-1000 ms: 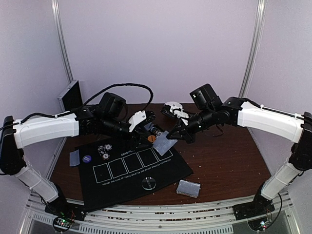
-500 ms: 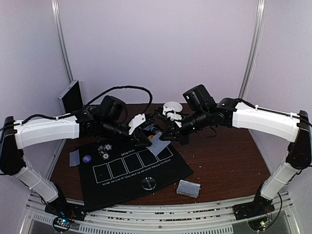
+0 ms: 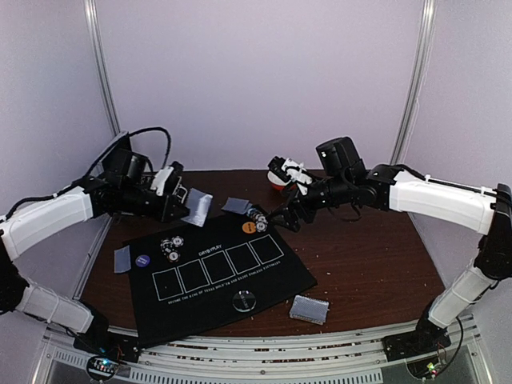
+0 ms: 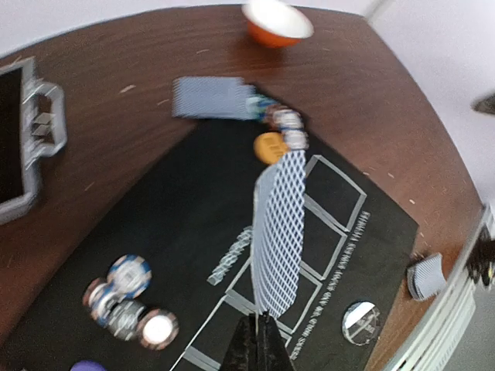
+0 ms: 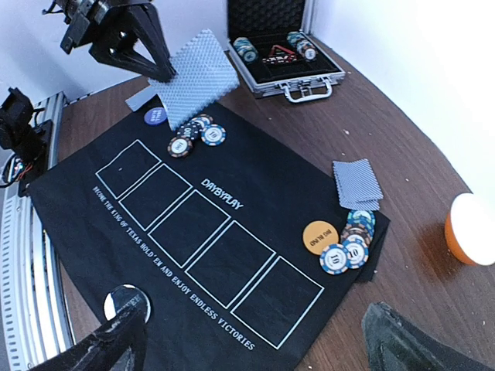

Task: Distribute texas hold em gaming equipment
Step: Pass from the right arm to the left, then distribute the poker card in the small blind area.

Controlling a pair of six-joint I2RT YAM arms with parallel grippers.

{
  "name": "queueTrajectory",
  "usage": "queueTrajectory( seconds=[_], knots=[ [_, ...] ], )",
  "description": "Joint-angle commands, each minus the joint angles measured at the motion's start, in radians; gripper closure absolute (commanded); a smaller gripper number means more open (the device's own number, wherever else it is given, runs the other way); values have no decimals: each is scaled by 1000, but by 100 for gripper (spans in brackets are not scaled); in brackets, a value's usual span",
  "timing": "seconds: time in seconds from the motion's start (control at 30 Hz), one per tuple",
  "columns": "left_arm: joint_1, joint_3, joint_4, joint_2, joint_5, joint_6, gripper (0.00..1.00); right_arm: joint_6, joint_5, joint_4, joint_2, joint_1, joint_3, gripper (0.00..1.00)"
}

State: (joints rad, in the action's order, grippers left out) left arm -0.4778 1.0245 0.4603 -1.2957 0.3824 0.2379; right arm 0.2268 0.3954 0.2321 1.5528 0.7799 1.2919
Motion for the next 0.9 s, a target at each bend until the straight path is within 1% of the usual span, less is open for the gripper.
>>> queueTrajectory(
  seconds=[0.0,0.03,0.07,0.1,0.13,0.33,0.43,0.5,0.57,0.77,0.87],
  knots=[
    [320,-75,285,151,-2,209,100,-62,-10,-118,-53,-30,-90,0],
    [393,-90,334,174,6,218,100,-63,1,-138,-55,-36,-109,0],
    [442,-93,379,187,3,225,100,-63,12,-157,-57,-42,-128,0],
    [451,-88,424,181,-67,236,100,-60,25,-173,-57,-49,-144,0],
    [459,-95,442,173,-93,246,100,-57,37,-186,-57,-56,-159,0],
    [626,-105,490,170,-257,293,100,-46,156,-225,-39,-117,-190,0],
    [665,-132,487,164,-277,283,100,-31,215,-224,-26,-149,-194,0],
    [712,-153,474,161,-291,273,100,-17,239,-215,-16,-166,-188,0],
    [732,-156,457,154,-284,260,100,-2,259,-199,-7,-182,-181,0],
    [736,-138,413,96,-281,218,100,-5,307,-200,8,-221,-184,0],
    [736,-153,381,57,-252,204,100,-1,314,-195,13,-229,-184,0]
  ],
)
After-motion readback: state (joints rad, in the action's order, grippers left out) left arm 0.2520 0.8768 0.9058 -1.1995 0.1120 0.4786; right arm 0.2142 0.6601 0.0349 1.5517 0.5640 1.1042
